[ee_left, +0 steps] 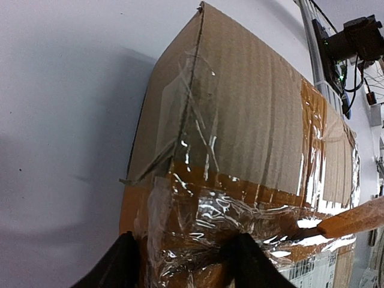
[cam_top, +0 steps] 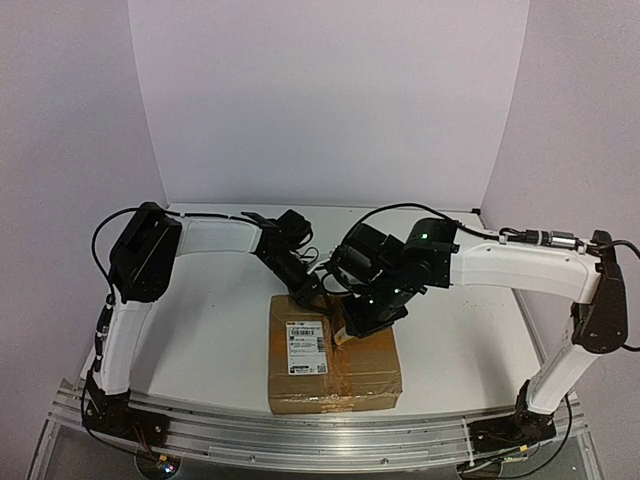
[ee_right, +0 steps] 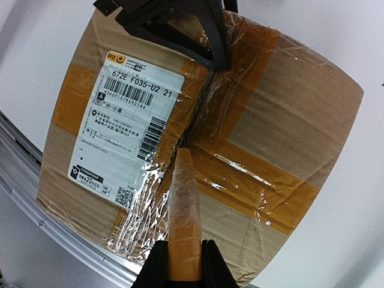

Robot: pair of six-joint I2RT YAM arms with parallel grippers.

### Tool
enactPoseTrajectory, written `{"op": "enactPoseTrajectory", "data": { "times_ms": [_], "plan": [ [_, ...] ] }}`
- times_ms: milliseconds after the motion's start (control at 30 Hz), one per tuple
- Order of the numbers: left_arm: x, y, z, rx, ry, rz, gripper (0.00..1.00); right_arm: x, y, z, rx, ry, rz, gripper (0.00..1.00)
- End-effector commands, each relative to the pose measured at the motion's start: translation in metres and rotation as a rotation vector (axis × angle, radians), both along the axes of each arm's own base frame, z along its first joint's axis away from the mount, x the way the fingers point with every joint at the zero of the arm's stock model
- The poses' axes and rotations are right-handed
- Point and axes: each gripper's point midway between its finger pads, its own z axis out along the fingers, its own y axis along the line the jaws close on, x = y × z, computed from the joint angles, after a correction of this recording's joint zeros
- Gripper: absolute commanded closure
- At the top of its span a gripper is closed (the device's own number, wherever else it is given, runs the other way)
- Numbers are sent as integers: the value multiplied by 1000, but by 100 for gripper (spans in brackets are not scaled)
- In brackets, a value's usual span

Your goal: Unpack the express box

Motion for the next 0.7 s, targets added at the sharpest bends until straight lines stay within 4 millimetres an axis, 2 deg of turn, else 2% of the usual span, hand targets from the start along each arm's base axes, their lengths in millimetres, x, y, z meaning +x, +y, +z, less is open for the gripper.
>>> {"op": "enactPoseTrajectory", "data": {
  "times_ms": [0,100,167,267,400,567,667],
  "plan": [
    [-7,16,-24,105,25,18,71,6,-22,-22,-133,12,-36,100],
    [-4,16,-17,98,17,36,92,12,-22,-16,-138,-6,-78,100],
    [-4,16,-15,104,33,51,99,16,-19,-9,-137,-13,-105,100],
    [-6,19,-11,106,62,82,100,19,-14,-2,-135,-10,-144,100],
    [15,25,-1,100,27,182,100,15,-5,2,-157,12,-164,100],
    [46,31,24,68,-112,287,100,-10,9,-2,-165,71,-134,100],
    [60,40,26,79,-156,330,100,-24,6,-3,-178,93,-137,100]
  ]
}}
